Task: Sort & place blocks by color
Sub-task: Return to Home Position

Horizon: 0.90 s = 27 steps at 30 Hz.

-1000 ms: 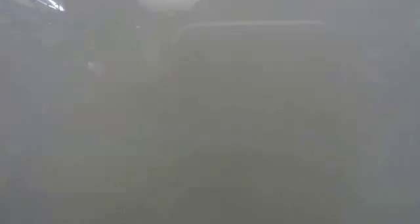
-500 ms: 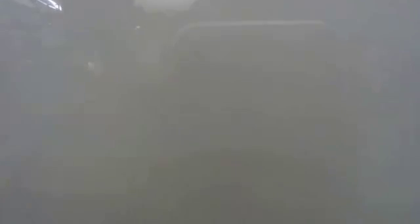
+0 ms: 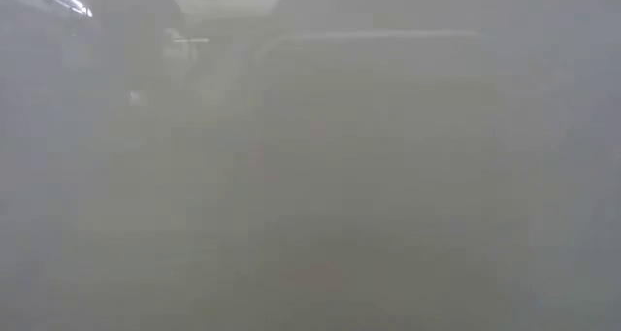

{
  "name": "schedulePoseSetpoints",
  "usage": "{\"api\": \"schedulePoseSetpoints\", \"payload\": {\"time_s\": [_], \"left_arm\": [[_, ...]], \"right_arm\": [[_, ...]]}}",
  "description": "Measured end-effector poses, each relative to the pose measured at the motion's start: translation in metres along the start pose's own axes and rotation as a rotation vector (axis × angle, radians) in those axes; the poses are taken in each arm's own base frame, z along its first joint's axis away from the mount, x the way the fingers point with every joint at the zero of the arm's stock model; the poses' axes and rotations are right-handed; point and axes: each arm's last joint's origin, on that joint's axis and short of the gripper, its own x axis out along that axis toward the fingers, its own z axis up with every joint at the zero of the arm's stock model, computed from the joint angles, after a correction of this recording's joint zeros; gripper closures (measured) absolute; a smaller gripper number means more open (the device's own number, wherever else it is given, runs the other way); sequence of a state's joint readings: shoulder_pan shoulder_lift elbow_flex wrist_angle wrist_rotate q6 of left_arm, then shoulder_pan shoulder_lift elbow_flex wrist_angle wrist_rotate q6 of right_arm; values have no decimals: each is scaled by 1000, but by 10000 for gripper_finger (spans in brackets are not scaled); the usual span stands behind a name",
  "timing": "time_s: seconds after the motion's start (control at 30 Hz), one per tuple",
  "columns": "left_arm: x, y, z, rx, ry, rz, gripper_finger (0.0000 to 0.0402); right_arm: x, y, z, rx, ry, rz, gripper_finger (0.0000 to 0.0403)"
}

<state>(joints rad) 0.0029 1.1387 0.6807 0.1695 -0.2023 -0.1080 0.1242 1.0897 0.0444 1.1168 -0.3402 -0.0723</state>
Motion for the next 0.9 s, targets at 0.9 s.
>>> {"api": "schedulePoseSetpoints", "payload": {"time_s": [0.9], "left_arm": [[-71, -72, -60, 80, 107, -3, 286]], "right_arm": [[-16, -35, -1, -83, 11, -196, 122]]}}
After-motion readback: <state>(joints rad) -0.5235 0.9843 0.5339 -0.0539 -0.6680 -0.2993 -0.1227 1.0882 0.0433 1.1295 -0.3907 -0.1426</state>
